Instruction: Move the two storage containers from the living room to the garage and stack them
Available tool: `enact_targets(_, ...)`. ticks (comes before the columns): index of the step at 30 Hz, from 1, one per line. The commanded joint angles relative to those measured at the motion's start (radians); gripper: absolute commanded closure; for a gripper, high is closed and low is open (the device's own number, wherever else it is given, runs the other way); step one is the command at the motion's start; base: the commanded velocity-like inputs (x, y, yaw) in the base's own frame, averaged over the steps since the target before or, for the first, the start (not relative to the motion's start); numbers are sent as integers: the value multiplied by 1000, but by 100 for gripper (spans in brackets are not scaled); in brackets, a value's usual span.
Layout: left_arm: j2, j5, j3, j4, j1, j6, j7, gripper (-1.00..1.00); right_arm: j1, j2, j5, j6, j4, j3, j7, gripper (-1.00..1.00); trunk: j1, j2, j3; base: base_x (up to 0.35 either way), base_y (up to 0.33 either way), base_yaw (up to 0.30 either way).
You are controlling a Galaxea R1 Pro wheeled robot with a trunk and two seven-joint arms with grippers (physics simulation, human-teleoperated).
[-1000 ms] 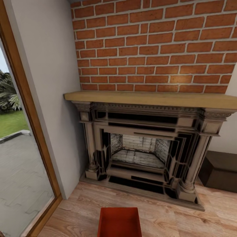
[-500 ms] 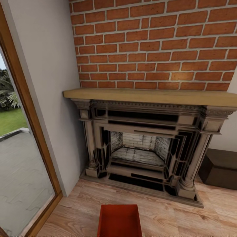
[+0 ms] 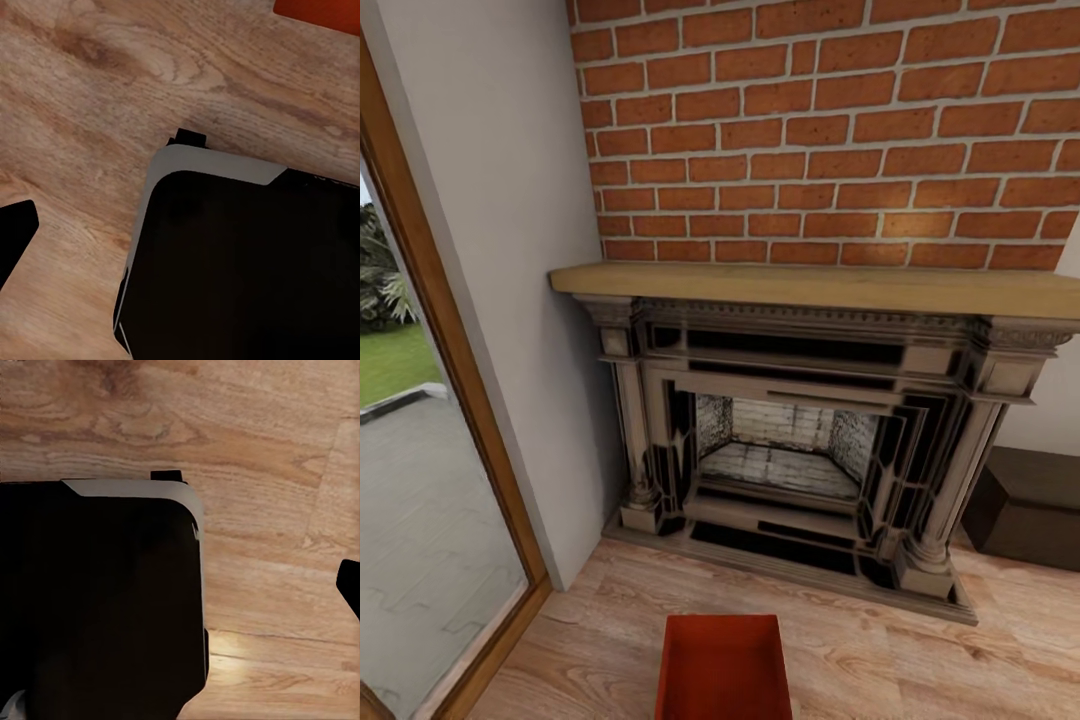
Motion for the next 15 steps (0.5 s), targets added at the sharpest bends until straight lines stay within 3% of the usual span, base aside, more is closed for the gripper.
enact_targets(1, 0, 4, 2, 1, -1, -3, 1, -100, -1, -1, -11, -6, 3, 8, -1, -100, 0, -1, -2, 0, 0, 0)
enact_targets(7, 0, 5, 1, 1, -1, -3, 1, -100, -1, -9, -8, 4, 4, 8, 0, -100, 0, -1, -2, 0, 0, 0)
enact_targets(15, 0, 4, 0, 1, -1, -3, 1, -100, -1, -1, -15, -2, 4, 4, -1, -100, 0, -1, -6, 0, 0, 0)
